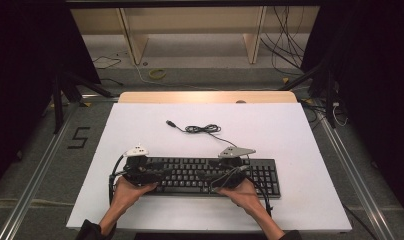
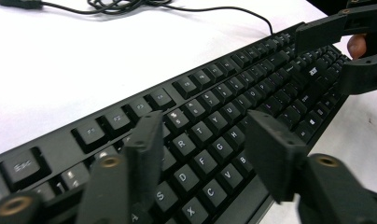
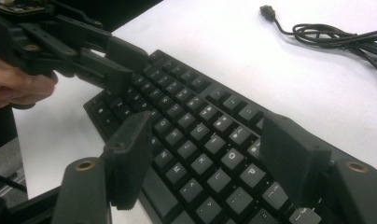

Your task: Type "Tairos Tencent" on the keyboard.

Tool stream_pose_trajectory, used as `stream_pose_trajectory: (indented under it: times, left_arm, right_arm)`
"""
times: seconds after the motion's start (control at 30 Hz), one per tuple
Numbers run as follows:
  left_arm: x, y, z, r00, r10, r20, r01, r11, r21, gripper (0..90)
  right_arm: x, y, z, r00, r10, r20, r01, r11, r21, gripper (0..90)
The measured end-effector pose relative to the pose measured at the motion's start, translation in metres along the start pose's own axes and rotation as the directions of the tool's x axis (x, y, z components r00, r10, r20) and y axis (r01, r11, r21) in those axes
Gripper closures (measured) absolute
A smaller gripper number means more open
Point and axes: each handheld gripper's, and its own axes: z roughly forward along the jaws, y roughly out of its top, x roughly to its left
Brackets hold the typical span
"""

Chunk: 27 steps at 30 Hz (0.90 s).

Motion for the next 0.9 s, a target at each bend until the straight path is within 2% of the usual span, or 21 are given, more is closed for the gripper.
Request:
stream_pose_trajectory:
  times: [0.27, 0.47, 0.6, 0.9]
  left_arm:
    - [-0.001, 0.005, 0.009, 0.9993, 0.036, 0.006, -0.037, 0.9981, 0.05, 73.8]
    - [-0.005, 0.006, 0.019, 0.9971, 0.076, -0.004, -0.075, 0.9921, 0.1, 88.0]
    - [-0.005, 0.007, 0.024, 0.996, 0.088, -0.017, -0.085, 0.9884, 0.126, 89.1]
    - [-0.003, 0.008, 0.03, 0.9947, 0.093, -0.043, -0.086, 0.9849, 0.15, 89.2]
  right_arm:
    - [0.003, -0.001, -0.004, 1.0, -0.002, -0.007, 0.002, 1.0, -0.007, 34.8]
    - [0.004, -0.003, -0.004, 0.9999, -0.006, -0.013, 0.006, 1.0, -0.004, 34.7]
    - [0.005, -0.003, -0.005, 0.9999, -0.009, -0.012, 0.009, 1.0, -0.004, 34.7]
    - [0.005, -0.004, -0.007, 0.9999, -0.007, -0.013, 0.007, 1.0, -0.007, 34.7]
